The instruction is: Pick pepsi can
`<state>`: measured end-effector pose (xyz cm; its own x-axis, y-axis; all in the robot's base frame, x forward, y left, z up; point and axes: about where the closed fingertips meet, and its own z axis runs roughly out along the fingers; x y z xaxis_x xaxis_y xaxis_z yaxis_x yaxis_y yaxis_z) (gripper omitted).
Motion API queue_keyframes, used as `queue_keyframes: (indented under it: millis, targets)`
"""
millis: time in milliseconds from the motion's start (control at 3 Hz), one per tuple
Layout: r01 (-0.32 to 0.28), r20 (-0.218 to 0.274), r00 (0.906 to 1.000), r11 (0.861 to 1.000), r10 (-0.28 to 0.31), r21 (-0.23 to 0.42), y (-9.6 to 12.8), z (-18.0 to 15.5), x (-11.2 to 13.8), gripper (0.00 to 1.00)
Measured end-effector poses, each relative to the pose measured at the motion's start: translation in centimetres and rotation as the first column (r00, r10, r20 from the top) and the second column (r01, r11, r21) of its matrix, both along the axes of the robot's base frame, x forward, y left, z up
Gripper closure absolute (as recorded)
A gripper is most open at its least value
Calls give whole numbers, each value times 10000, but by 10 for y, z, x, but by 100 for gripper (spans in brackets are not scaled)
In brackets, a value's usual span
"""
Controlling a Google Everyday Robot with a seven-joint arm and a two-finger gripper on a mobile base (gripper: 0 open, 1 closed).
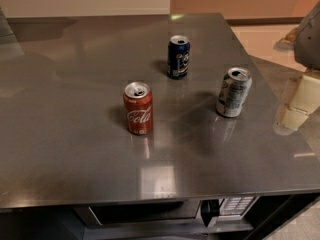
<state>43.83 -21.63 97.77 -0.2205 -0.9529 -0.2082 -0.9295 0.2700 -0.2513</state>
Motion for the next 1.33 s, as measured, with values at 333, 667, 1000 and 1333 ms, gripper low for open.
queue_keyframes:
  millis: [333, 667, 1000, 1333]
  targets:
    - [0, 2, 10000, 10000, 0, 0, 0, 0, 0, 0]
    - [153, 112, 9998, 9994, -157, 325, 3, 1, 14, 0]
    - [335, 318, 9988, 9950, -366, 936, 18, 3, 50, 0]
    - [454, 419, 9977, 9856, -529, 1626, 37, 6, 91, 0]
